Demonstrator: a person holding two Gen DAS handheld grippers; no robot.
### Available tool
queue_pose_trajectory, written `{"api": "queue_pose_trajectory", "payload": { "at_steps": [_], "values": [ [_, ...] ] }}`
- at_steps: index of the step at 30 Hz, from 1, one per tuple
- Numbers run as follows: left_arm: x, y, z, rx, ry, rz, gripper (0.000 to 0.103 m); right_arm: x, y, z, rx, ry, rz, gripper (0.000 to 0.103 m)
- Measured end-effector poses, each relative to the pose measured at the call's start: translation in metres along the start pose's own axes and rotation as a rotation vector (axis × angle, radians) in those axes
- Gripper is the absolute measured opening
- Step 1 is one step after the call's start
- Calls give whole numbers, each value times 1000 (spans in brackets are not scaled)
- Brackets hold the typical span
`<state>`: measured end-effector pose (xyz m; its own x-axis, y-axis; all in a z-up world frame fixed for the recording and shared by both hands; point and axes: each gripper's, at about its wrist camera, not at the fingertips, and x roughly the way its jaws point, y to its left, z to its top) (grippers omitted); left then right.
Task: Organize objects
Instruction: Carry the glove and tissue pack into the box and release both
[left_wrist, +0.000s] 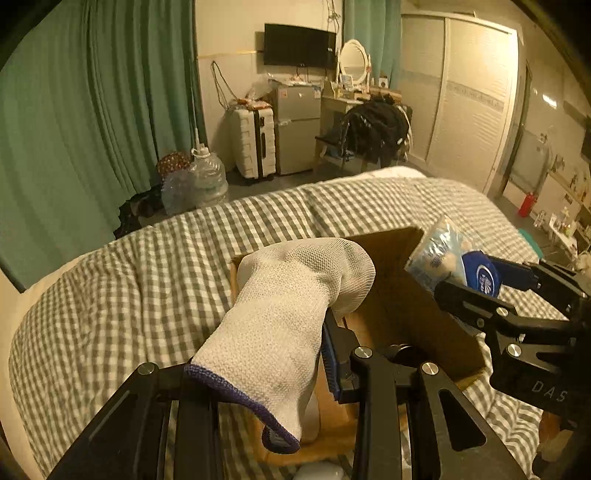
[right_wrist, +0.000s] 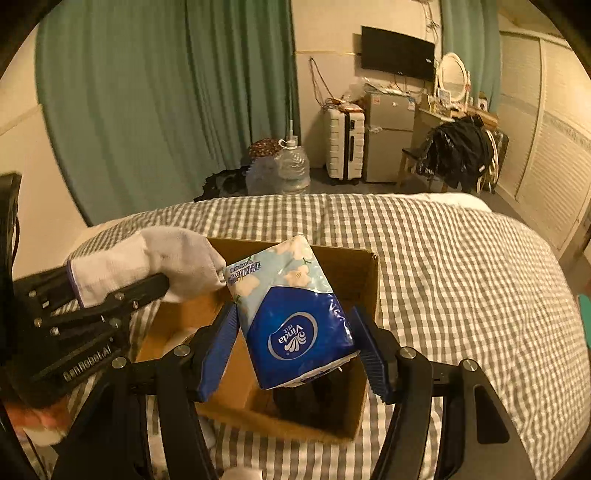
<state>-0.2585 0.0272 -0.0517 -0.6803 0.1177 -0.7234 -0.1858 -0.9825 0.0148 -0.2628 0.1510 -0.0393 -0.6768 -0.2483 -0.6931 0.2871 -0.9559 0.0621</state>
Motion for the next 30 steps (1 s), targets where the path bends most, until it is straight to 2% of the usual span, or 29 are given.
{"api": "queue_pose_trajectory", "payload": {
  "at_steps": [9,12,13,15,16,18,19,21,23,30],
  "values": [
    [57,-13,-9,27,68,-1,32,55,-26,3,35,51,1,62],
    [68,-12,-12,12,91,23,36,62,-30,2,55,50,26,63],
    [71,-10,-13,-3,101,29,42,62,-30,0,58,50,27,64],
    [72,-7,-13,-29,111,25,45,62,-29,-2,56,48,33,64],
    [70,-6,-13,-32,113,28,49,60,-29,-3,56,39,36,65],
    [63,-7,-12,-25,100,36,56,53,-29,-3,60,19,33,75],
    [59,-7,-12,-17,91,50,67,46,-30,-3,67,3,33,75],
    [46,-8,-12,-2,65,62,73,35,-30,-2,73,-10,38,77],
    [28,-10,-9,14,34,85,86,22,-32,1,76,-26,22,79],
    [-39,-8,1,22,-61,106,93,-36,-24,10,70,-85,-23,82]
  ]
}}
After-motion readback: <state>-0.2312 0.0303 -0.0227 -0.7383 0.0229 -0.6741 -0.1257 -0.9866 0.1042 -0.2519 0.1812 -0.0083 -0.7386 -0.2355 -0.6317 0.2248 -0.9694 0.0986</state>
